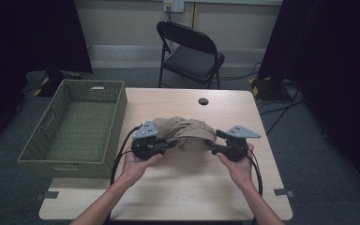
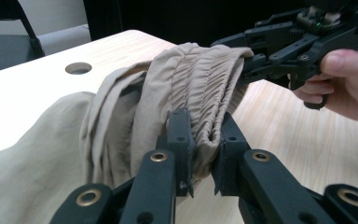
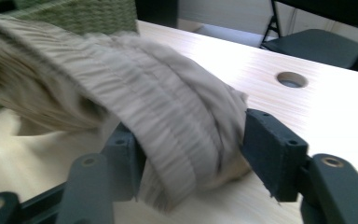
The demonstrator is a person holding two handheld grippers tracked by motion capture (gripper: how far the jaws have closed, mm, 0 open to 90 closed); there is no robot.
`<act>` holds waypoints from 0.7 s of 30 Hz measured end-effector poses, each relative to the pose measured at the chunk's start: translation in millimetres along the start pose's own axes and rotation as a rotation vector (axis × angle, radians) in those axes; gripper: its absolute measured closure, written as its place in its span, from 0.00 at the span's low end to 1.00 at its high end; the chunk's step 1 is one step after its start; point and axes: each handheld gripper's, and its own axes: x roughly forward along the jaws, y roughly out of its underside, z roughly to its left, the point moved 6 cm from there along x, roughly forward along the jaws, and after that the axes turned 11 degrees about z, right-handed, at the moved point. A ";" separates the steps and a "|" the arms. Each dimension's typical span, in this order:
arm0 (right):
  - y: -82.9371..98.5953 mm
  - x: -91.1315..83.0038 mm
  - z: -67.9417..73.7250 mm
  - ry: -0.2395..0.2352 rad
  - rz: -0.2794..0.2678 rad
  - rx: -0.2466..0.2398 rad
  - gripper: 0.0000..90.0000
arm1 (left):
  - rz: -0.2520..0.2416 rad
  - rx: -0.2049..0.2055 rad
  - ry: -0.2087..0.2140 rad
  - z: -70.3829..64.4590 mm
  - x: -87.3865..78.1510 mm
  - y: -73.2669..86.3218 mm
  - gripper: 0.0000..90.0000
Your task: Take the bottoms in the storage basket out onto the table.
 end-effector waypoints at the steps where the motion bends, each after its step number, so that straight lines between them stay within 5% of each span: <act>1: 2.2 1.6 -3.6 0.020 0.004 0.009 0.48 | 0.000 -0.008 -0.001 2.0 -1.3 0.3 0.89; 5: 6.9 7.3 -15.1 -0.006 -0.001 0.079 0.46 | 0.000 -0.029 0.012 6.9 -0.5 2.0 0.89; 14: 20.3 29.1 0.4 -0.083 0.037 0.114 0.46 | -0.020 -0.067 -0.008 17.8 -7.2 3.1 0.89; 17: 19.6 30.7 4.2 -0.081 0.044 0.096 0.54 | -0.024 -0.069 -0.010 19.8 -10.2 2.9 0.89; 19: 15.5 26.3 4.0 -0.082 0.023 0.079 0.73 | -0.024 -0.070 -0.013 20.2 -10.7 3.1 0.89; 21: 10.1 20.2 2.6 -0.066 0.010 0.074 0.79 | -0.030 -0.069 -0.010 19.5 -11.1 2.4 0.89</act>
